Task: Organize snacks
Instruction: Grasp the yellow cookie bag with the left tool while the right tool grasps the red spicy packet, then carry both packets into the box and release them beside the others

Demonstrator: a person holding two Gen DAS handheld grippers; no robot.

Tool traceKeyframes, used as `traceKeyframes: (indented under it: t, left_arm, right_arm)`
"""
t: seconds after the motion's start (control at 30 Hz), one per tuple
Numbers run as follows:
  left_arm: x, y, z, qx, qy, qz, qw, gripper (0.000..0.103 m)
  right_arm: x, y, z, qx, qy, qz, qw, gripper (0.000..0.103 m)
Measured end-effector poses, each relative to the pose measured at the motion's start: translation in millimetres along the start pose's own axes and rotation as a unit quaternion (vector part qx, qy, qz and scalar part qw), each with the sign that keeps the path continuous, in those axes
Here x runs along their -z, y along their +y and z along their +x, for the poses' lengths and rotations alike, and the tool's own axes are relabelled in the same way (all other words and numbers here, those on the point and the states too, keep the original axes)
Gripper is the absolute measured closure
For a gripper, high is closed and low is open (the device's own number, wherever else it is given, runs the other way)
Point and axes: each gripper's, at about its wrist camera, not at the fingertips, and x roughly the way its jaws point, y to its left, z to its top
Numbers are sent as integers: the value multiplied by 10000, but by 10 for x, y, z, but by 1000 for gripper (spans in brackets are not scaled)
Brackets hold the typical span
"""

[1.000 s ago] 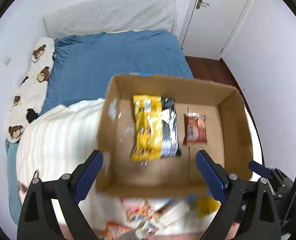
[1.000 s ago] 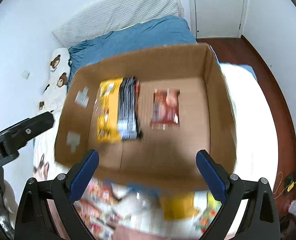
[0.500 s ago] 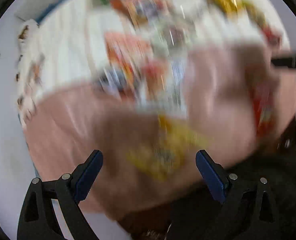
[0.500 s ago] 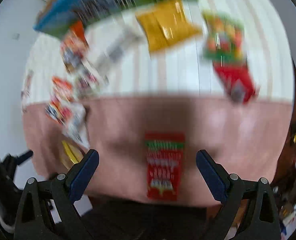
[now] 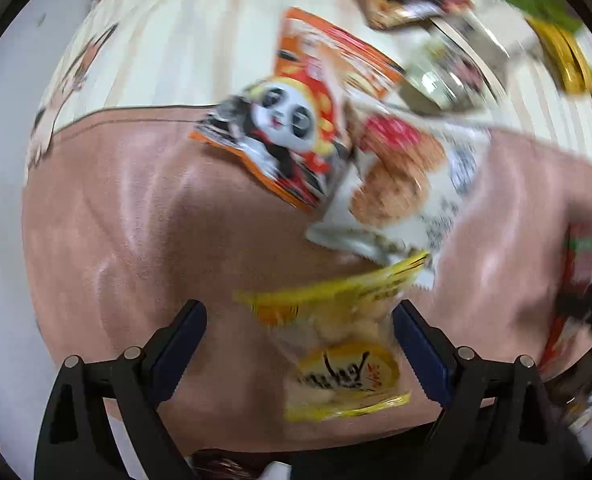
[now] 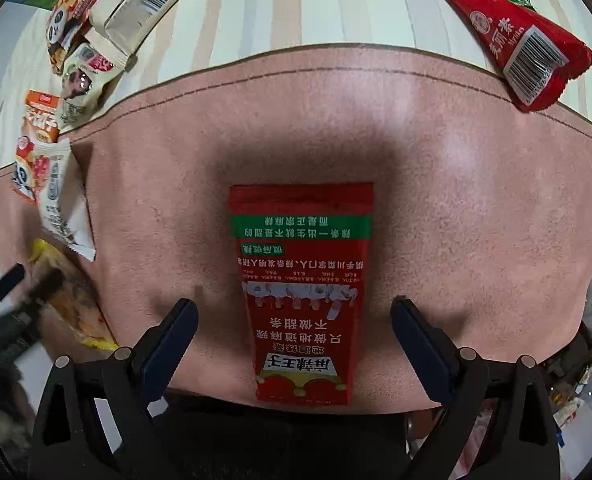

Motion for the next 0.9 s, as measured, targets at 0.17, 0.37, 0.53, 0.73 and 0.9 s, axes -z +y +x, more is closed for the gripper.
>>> traceKeyframes:
  t: [0.17, 0.37, 0.53, 0.73, 0.9]
  left_arm:
    - [41, 18, 17, 300, 249, -2, 9992, 8]
    - [282, -105, 360, 508, 616, -16, 9968, 8]
    - [303, -18, 568, 949, 689, -682, 9908, 37]
    - [322, -16, 421, 965, 504, -822, 9906, 63]
    - [347, -69, 170, 917, 336, -734, 9925, 65]
  right_arm:
    - [157, 97, -16, 104, -155, -110, 9998, 37]
    - [258, 86, -89, -240, -211, -125, 9994, 45]
    - [293, -7, -34, -166, -172, 6, 9997, 43]
    - [246, -27, 21, -11, -343, 79, 9994, 53]
    - [436, -70, -208, -216, -441, 75, 9988, 57]
